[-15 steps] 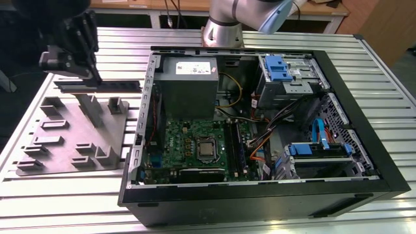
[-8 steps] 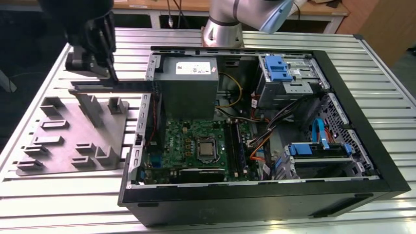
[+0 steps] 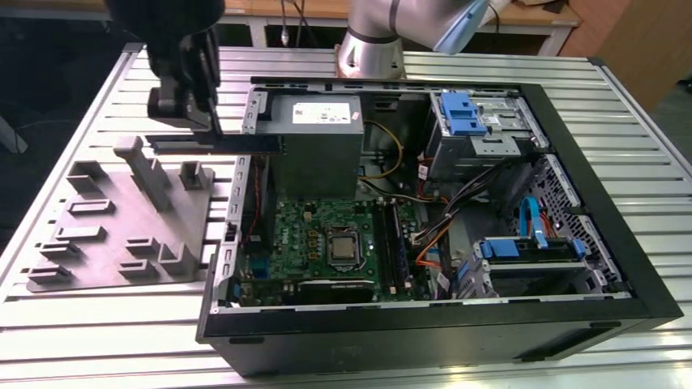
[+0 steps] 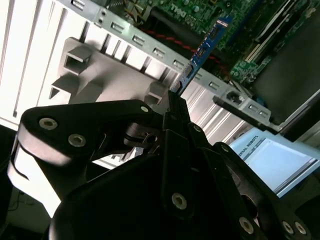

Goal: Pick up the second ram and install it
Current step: 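Pick up the second ram and move it above second insertion slot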

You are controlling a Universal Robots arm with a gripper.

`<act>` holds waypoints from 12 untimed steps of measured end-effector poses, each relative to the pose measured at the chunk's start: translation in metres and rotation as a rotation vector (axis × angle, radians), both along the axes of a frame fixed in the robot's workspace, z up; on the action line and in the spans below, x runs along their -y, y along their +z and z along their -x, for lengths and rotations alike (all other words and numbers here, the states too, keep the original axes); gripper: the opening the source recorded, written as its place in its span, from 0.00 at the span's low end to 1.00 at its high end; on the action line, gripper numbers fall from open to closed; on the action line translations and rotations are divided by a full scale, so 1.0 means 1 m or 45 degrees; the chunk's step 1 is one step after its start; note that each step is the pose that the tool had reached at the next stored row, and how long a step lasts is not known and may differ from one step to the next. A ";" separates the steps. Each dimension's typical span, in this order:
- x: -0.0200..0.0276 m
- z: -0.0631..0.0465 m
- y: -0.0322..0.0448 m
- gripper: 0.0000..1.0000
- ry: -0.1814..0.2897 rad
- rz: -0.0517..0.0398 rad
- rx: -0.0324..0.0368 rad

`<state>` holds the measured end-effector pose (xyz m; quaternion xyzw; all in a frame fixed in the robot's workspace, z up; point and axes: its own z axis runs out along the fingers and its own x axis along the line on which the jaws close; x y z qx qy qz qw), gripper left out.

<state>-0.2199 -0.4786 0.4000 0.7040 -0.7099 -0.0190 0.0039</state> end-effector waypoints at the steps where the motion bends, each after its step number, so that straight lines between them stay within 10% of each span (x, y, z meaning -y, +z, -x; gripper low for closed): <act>1: 0.0000 -0.003 0.0000 0.12 0.000 0.000 -0.0001; 12: 0.0000 -0.036 -0.0002 0.12 0.000 0.000 -0.0003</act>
